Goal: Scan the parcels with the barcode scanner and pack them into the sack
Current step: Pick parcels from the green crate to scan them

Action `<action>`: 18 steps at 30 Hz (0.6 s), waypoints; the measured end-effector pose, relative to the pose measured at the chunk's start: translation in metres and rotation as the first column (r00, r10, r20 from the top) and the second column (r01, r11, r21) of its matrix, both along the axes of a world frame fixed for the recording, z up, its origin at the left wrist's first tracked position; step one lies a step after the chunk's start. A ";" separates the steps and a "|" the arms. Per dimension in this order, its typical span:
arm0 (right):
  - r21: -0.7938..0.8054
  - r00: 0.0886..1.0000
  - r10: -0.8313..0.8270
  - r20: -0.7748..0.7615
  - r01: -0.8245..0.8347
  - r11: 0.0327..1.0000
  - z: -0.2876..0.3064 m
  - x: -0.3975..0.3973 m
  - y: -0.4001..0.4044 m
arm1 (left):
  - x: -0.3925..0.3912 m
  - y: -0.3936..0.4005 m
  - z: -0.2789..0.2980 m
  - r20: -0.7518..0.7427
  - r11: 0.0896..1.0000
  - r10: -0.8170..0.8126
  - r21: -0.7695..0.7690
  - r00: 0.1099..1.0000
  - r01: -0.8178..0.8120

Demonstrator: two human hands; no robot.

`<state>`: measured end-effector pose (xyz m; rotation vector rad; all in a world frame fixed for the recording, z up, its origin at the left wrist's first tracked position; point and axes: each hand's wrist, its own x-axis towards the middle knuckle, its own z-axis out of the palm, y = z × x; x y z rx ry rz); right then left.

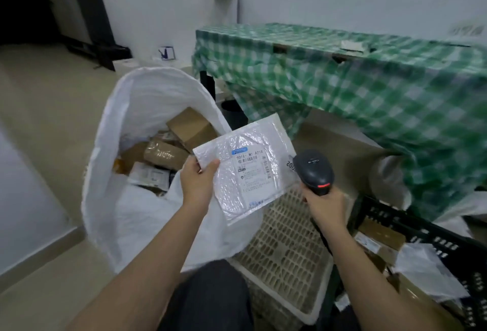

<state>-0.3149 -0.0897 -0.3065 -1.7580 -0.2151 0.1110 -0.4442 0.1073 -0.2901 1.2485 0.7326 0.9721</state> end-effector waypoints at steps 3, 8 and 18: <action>-0.040 0.997 0.062 0.050 -0.060 0.997 0.014 -0.017 0.030 | -0.048 0.032 0.019 -0.023 0.983 0.154 0.110 0.988 -0.150; -0.152 0.986 0.098 0.132 -0.077 0.985 0.035 -0.032 0.081 | -0.110 0.075 0.051 -0.032 0.871 0.414 0.303 0.910 -0.385; -0.207 0.981 0.146 0.126 -0.118 0.971 0.038 -0.007 0.164 | -0.080 0.184 0.056 -0.142 0.376 0.605 0.918 0.783 -0.124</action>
